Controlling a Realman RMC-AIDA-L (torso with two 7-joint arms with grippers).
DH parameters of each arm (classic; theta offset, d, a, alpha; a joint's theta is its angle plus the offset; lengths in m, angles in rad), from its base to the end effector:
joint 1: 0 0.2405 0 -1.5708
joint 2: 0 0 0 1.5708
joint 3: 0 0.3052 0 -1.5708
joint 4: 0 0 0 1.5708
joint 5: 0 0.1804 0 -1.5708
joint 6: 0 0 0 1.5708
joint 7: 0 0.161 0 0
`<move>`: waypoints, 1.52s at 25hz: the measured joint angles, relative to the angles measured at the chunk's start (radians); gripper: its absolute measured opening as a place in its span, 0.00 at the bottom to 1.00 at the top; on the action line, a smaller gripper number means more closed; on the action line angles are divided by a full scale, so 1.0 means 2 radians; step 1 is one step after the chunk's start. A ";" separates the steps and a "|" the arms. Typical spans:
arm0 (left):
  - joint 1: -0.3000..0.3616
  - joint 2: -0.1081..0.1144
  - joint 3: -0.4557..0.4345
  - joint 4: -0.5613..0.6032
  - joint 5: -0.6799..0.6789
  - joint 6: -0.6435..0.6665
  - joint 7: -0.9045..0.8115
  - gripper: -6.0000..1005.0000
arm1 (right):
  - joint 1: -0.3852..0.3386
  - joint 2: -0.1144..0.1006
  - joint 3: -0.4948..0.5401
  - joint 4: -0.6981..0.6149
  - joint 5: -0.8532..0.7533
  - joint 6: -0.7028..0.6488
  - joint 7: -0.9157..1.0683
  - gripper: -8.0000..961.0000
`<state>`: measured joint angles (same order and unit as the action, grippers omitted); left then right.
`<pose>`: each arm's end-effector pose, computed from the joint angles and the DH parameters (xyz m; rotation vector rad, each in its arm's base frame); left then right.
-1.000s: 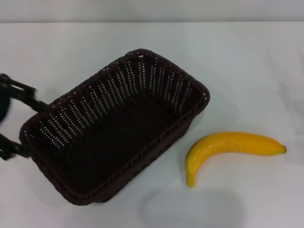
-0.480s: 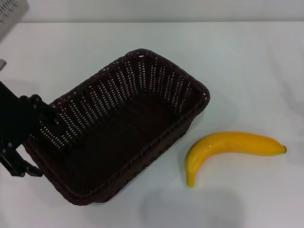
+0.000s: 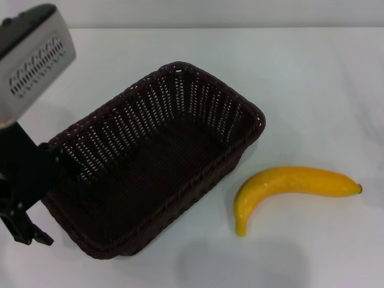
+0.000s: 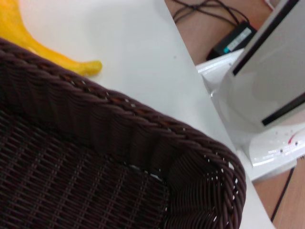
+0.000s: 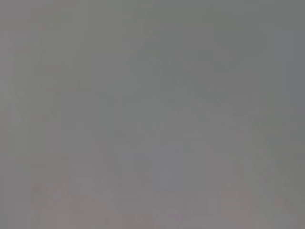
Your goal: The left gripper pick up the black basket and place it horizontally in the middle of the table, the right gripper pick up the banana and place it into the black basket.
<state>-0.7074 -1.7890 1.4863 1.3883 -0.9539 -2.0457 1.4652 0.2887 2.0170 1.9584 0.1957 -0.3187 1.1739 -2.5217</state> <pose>-0.2187 0.3179 0.0464 2.7339 -0.4172 -0.6946 0.4033 0.3173 0.0423 -1.4648 0.7535 0.8311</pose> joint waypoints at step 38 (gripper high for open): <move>0.003 -0.073 0.039 0.013 0.138 0.003 0.092 0.85 | -0.006 0.001 0.006 -0.017 0.031 -0.039 0.014 0.91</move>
<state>-0.7020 -1.9343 1.5642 1.4145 -0.6779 -2.0397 1.6489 0.2761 2.0187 1.9697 0.1625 -0.2576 1.0956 -2.4927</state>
